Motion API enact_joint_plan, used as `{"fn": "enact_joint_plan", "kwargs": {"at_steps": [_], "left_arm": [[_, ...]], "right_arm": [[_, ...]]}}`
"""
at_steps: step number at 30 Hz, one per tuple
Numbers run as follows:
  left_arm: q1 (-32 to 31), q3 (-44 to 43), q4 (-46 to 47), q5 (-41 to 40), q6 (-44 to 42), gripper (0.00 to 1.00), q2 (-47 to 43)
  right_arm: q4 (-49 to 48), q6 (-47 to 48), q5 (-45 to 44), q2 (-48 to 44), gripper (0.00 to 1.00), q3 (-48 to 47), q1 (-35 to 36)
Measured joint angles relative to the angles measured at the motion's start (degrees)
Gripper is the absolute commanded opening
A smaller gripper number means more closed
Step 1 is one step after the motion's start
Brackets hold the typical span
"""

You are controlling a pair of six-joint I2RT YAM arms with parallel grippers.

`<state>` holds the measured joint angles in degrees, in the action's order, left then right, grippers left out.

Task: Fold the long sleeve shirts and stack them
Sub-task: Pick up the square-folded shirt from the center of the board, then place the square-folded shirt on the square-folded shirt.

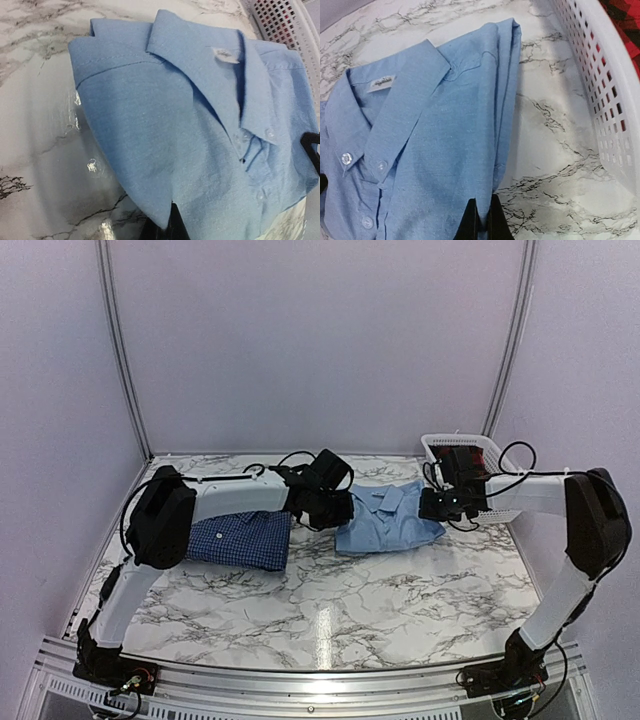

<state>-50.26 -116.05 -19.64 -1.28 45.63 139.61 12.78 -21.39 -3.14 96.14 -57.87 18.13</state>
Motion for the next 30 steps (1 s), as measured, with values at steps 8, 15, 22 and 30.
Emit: {"fn": "enact_joint_plan", "kwargs": {"at_steps": [8, 15, 22, 30], "left_arm": [[0.09, 0.66, 0.07, 0.17, -1.84, 0.00, -6.86], [1.01, 3.82, 0.11, 0.31, -2.82, 0.00, -10.32], [3.61, 14.38, -0.46, -0.31, -3.78, 0.00, -19.32], [9.75, 27.54, -1.68, -2.16, -5.22, 0.00, -35.12]], "right_arm": [[1.49, -1.11, 1.20, -4.24, 0.00, -1.38, 1.11], [2.97, -2.08, 2.73, -5.51, 0.00, -3.26, 1.88], [2.84, -5.22, 3.98, -5.73, 0.00, -7.65, 9.73], [-1.81, -10.14, 2.49, -2.60, 0.00, -15.02, 21.86]]}}
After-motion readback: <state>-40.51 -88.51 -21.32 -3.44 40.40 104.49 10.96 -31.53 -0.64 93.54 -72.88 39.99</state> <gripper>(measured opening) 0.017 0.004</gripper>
